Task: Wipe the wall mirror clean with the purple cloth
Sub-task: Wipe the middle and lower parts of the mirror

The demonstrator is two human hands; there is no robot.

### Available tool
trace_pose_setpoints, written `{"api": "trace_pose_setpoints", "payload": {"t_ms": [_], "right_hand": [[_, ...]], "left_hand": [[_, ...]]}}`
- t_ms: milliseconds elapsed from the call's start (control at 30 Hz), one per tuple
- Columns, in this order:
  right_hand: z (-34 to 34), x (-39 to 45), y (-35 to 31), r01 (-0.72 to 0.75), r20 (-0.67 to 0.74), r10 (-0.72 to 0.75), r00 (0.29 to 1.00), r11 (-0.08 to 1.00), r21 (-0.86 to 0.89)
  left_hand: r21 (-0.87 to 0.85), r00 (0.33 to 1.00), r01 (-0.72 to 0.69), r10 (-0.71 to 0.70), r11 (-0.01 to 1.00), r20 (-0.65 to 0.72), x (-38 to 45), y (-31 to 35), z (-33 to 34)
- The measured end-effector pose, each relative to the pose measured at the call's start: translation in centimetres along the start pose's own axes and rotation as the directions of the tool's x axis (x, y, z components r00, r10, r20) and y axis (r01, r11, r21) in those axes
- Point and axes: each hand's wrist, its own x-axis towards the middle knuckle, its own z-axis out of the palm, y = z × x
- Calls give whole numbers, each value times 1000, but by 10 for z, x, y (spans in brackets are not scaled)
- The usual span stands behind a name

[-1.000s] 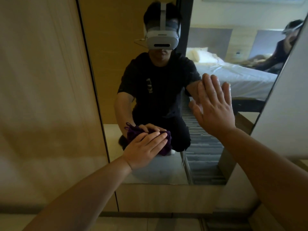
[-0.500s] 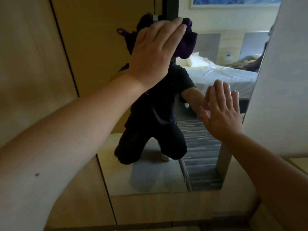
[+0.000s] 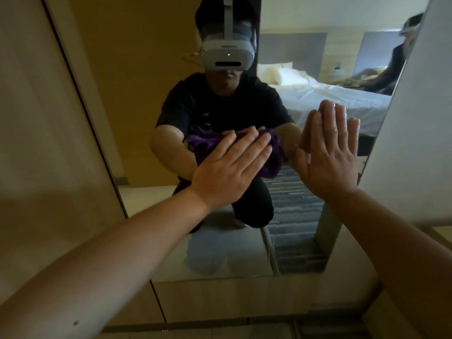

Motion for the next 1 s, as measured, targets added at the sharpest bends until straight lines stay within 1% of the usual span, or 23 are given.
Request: {"api": "trace_pose_setpoints", "payload": {"t_ms": [100,167,233,300,367,433,500,567,600,700,767,833,900,1000], "right_hand": [[-4,1,0,-9,43,9,999,1000,-5],[-7,0,1,-12,71,13,997,1000,-24],[-12,0,1,-5,97,8,995,999,-34],[-19,2,1,8,122,-5,992,1000,-29],[-27,0,4,1,138,-2,990,1000,4],[-34,-7,13,-66,158,61,986,998,26],[-37,-17,25,-125,191,121,974,992,7],[-34,-25,37,-124,230,129,965,992,-38],[-32,-27,41,-111,244,122,962,992,-56],[-26,-28,43,-99,254,112,961,993,-62],[-23,-28,43,-100,233,112,966,993,-62],[-20,-29,45,-100,219,112,969,993,-66],[-17,-29,46,-92,199,101,975,994,-55],[-11,-30,49,-76,155,80,985,997,-35]], "left_hand": [[-7,991,-63,63,998,119,-48,31,8],[-6,976,-77,77,997,206,-83,53,14],[-6,962,-78,76,997,261,-107,68,19],[-10,956,-68,68,998,284,-112,75,18],[-59,952,-54,69,997,300,-109,74,12],[-142,945,-25,70,990,320,-99,66,2],[-239,946,21,58,971,320,-85,57,-8],[-316,958,80,15,945,287,-64,46,-18],[-332,968,110,-25,937,248,-49,39,-23],[-317,984,177,-161,932,75,11,12,-32],[-274,977,188,-208,943,-45,59,-9,-36],[-224,971,155,-191,962,-147,105,-29,-36],[-164,967,109,-143,980,-211,145,-44,-34],[-99,972,66,-87,993,-217,185,-54,-24]]}}
